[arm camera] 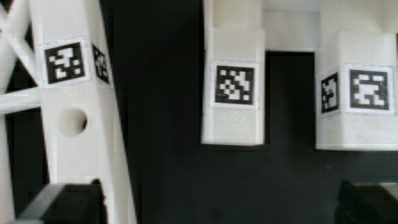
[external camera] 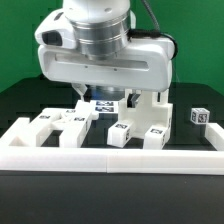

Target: Assemble chair

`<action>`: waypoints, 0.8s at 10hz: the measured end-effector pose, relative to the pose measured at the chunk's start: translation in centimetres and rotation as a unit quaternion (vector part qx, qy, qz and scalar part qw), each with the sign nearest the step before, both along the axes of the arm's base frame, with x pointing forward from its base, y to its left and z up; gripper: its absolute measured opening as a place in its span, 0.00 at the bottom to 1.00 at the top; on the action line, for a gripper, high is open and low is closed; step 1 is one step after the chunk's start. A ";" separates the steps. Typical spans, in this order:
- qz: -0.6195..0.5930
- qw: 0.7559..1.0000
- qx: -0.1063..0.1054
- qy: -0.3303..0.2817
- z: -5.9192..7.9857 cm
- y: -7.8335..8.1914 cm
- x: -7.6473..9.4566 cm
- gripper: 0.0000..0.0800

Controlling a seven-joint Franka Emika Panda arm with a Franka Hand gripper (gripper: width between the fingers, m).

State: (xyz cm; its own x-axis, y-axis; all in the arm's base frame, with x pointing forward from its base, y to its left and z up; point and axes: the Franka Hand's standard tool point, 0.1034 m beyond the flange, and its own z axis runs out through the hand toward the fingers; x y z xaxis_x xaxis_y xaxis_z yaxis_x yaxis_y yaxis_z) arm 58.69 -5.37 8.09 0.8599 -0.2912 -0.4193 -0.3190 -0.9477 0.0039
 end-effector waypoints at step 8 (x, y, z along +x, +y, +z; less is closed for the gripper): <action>0.108 0.983 0.000 -0.147 0.4 -2.4 -0.9 0.81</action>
Offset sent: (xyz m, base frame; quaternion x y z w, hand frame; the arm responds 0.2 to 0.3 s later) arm -0.0186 -0.0274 0.0219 -0.0088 0.0572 -0.2169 0.9745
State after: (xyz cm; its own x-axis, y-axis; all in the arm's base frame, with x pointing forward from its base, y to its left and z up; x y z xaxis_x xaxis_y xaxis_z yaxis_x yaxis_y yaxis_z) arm 57.83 -7.78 8.53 0.9859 -0.0878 -0.1424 -0.0968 -0.9936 -0.0576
